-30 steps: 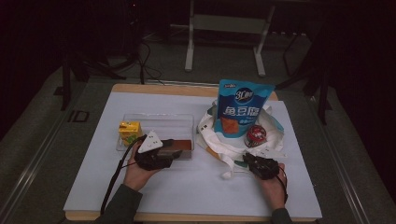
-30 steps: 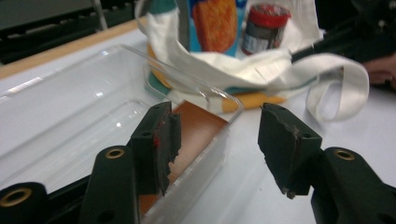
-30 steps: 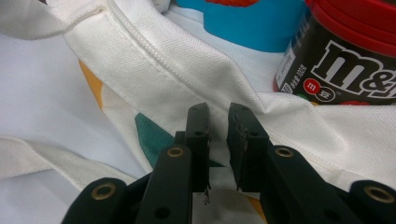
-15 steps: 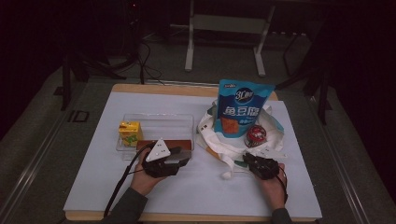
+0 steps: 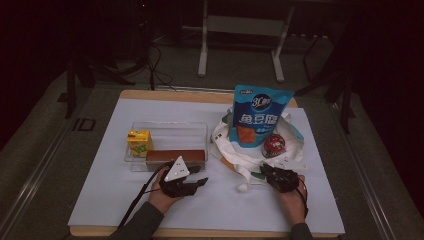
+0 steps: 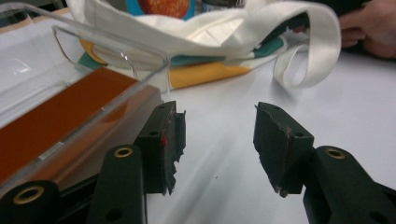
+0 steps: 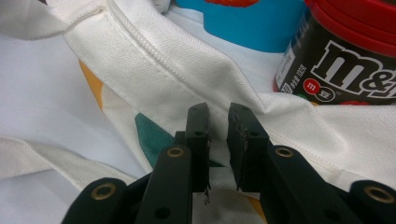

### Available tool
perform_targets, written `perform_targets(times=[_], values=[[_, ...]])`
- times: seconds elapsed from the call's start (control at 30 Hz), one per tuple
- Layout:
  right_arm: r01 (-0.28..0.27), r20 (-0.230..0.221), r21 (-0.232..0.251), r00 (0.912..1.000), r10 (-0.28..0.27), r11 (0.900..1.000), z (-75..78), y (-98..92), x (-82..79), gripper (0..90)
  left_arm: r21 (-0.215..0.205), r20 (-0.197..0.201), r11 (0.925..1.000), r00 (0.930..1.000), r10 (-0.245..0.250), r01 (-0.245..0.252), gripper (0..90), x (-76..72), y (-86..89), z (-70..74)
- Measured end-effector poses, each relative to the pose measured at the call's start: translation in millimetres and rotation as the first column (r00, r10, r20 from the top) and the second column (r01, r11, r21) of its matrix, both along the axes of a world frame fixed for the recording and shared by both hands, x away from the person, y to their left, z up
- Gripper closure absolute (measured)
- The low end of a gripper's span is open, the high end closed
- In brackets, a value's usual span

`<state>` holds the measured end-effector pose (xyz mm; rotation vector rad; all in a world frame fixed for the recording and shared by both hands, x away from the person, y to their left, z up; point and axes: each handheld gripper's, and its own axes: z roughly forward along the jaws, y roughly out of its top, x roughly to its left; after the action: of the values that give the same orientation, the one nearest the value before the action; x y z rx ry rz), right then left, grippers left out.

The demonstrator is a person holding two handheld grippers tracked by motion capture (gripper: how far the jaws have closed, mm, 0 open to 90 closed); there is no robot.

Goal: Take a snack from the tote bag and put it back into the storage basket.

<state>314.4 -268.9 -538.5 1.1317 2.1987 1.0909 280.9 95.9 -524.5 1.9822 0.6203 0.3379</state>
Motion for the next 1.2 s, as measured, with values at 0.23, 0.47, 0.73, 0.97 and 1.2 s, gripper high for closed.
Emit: perform_targets(times=[0.23,0.47,0.73,0.97,1.2], values=[[0.000,0.000,0.001,1.0000,0.000,1.000,0.0,0.0,0.0,78.4,-0.002,-0.007,0.9999,0.9999,-0.012,0.012,49.0,0.1,-4.0,-8.6],[0.000,-0.002,0.001,1.0000,0.000,1.000,0.0,-0.1,0.1,78.3,0.003,0.007,0.9999,0.9999,-0.015,0.015,49.0,-1.1,-4.9,-11.0],[0.000,0.000,-0.007,1.0000,0.000,1.000,0.1,0.7,-0.1,78.3,0.014,0.019,0.9996,0.9995,-0.026,0.026,50.4,-3.9,-8.0,-12.9],[0.003,-0.009,0.007,1.0000,-0.002,1.000,1.0,0.0,0.2,77.7,0.014,0.018,0.9995,0.9995,-0.027,0.027,51.0,-3.9,-8.1,-13.1],[-0.013,-0.032,0.015,0.9994,0.013,1.000,7.7,1.1,-0.2,76.7,0.013,0.022,0.9997,0.9995,-0.023,0.023,51.0,-3.9,-7.5,-13.0]])
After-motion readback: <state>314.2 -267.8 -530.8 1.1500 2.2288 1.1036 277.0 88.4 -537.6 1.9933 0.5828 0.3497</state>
